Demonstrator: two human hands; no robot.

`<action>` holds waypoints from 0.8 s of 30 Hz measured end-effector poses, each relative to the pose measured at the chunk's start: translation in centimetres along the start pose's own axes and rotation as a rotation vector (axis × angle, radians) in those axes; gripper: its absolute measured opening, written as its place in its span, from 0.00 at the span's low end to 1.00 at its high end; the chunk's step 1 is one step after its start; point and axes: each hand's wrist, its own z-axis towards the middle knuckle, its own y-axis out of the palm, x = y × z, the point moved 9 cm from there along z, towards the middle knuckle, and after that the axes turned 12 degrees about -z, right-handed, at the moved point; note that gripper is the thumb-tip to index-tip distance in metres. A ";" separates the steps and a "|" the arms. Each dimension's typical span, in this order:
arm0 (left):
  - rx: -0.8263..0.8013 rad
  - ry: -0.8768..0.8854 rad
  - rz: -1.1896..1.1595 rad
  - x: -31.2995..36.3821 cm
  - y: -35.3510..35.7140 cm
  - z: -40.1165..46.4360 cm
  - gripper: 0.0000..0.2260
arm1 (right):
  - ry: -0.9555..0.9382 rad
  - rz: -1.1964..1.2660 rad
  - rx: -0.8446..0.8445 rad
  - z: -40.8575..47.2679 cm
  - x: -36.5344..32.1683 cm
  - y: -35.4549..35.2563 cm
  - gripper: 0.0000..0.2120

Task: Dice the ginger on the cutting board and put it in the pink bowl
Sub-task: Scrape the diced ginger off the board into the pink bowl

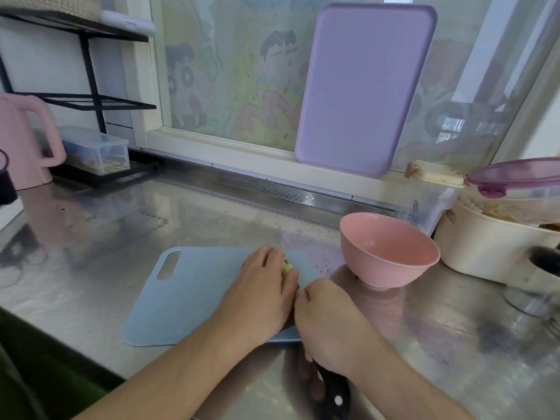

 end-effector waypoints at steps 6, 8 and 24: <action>0.054 -0.011 -0.080 -0.1 -0.8 0.3 0.16 | -0.045 0.015 0.007 1.2 0.3 0.6 0.14; 0.089 -0.021 -0.109 -0.2 -1.1 0.5 0.16 | -0.077 -0.040 -0.010 0.9 -0.3 0.4 0.12; 0.300 0.006 -0.204 0.4 -2.4 0.3 0.06 | -0.105 -0.048 -0.040 0.2 -0.7 -0.2 0.11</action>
